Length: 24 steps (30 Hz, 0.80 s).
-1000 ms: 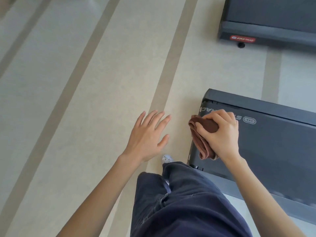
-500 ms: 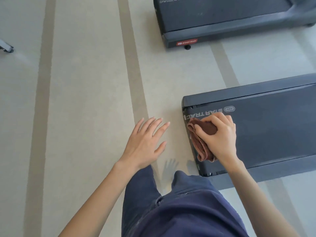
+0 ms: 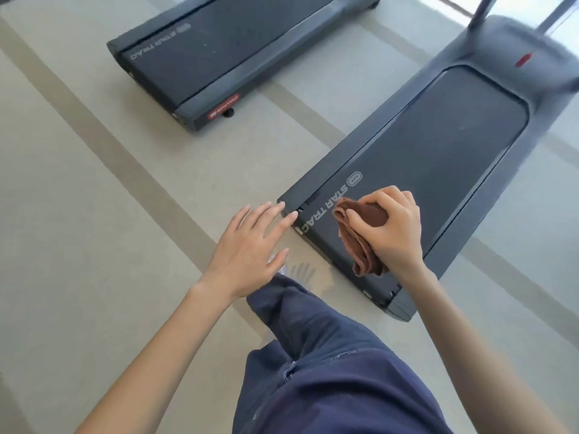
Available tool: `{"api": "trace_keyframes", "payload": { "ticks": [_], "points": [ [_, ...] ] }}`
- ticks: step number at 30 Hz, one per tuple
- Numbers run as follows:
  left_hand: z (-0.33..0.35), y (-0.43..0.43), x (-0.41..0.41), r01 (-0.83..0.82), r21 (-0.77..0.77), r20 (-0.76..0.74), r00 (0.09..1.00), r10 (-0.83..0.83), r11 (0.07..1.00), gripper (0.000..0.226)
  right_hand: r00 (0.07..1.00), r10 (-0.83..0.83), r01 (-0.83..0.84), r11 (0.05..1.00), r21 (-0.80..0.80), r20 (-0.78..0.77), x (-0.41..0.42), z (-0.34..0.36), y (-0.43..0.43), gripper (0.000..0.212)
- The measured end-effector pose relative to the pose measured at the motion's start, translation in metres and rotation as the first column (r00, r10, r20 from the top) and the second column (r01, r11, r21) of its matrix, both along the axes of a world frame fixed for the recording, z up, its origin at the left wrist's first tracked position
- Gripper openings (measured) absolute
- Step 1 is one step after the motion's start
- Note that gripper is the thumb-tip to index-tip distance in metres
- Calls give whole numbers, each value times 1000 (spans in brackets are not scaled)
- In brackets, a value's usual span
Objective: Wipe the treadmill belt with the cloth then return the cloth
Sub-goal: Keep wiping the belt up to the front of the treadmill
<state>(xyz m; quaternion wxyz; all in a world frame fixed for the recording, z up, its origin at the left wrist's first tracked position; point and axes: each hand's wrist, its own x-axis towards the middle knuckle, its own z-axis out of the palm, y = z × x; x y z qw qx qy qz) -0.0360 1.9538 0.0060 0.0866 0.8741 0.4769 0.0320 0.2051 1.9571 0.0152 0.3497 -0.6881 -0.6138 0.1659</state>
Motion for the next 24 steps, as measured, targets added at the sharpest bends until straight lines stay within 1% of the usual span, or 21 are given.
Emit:
{"api": "trace_keyframes", "payload": {
  "ticks": [5, 8, 11, 14, 18, 21, 24],
  "points": [
    [1, 106, -10, 139, 17, -39, 990, -139, 990, 56, 983, -184, 184, 983, -5, -26, -13, -15, 55, 15],
    [7, 162, -10, 258, 5, -51, 965, -257, 966, 56, 947, -318, 316, 948, -42, -51, -21, -11, 86, 15],
    [10, 214, -8, 321, 13, -53, 946, -320, 947, 56, 930, -366, 365, 931, -27, -44, -28, -6, 122, 15],
    [8, 262, -10, 376, 18, -22, 927, -375, 927, 56, 920, -391, 391, 920, -37, 0, -36, 2, 159, 16],
    [8, 318, -22, 466, 15, -33, 884, -466, 884, 57, 879, -477, 477, 879, -9, 4, -54, 4, 194, 19],
    [0, 361, -35, 560, 28, -63, 828, -557, 828, 57, 815, -579, 578, 815, -27, -22, -79, -2, 219, 16],
    [-3, 404, -53, 656, 44, -93, 754, -651, 754, 57, 707, -701, 702, 712, -31, -89, -120, -2, 250, 22]
  ]
}}
